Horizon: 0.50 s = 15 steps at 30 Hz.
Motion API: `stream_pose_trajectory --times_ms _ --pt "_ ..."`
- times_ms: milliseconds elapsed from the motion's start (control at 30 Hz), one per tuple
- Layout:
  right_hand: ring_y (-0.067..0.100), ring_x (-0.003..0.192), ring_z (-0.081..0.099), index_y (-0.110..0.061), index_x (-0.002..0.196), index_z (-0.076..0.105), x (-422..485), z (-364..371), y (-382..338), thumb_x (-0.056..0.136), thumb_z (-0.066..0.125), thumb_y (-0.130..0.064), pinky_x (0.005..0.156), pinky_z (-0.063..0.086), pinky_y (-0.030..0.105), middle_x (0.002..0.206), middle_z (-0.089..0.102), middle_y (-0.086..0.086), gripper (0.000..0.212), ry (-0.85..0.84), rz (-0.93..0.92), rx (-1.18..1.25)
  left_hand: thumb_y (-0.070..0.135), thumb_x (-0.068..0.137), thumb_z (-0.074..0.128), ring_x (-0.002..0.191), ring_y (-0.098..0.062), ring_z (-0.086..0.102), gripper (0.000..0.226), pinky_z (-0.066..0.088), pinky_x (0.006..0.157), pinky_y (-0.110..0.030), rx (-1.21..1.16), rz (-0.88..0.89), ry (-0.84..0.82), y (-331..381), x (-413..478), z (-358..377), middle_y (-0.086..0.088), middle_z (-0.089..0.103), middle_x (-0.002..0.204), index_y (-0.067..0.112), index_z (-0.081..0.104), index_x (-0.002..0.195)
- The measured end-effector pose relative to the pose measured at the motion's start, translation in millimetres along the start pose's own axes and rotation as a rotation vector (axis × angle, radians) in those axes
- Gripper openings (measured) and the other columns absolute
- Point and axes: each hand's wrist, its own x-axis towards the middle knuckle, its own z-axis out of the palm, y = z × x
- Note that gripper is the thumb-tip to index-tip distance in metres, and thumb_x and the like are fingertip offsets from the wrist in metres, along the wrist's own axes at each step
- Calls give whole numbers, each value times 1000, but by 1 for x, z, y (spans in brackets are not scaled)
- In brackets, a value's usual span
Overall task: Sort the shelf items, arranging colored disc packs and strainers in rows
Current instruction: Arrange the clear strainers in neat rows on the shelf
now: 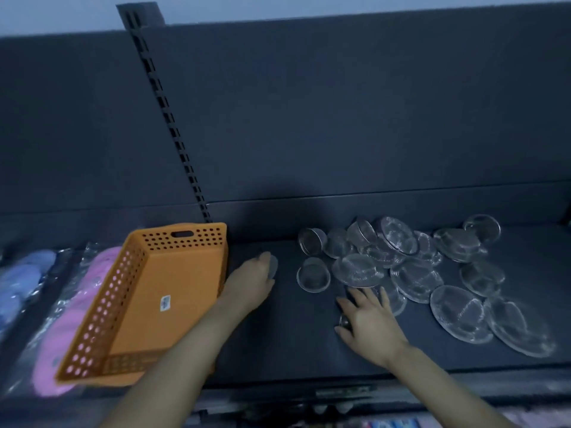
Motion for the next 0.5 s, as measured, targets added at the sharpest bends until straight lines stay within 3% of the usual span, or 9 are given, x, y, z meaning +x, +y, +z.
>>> stream_pose_trajectory --times_ms 167,300,400,500 --pt "23 136 24 -23 136 42 -6 -3 30 88 49 -52 116 6 50 139 39 1 57 30 7 2 7 88 51 94 -27 59 26 49 81 -36 -200 -23 104 17 1 22 -10 59 104 11 52 113" --pt "24 130 34 -19 118 55 -9 -6 47 85 59 -48 113 19 43 128 47 1 44 77 33 39 3 87 48 89 -13 63 39 50 83 -31 -338 19 98 33 4 35 3 71 91 16 55 124" --pt "28 122 42 -13 112 58 -15 -9 51 81 68 -42 106 34 38 122 50 7 43 138 80 87 10 87 56 79 -6 62 45 50 76 -22 -416 68 161 42 12 41 10 69 82 22 52 131" --pt "36 102 57 -6 113 62 -23 -8 57 63 85 -34 90 50 44 107 56 16 61 243 130 117 28 87 63 87 -11 54 53 49 81 -30 -376 95 312 48 23 44 8 60 90 28 43 137"
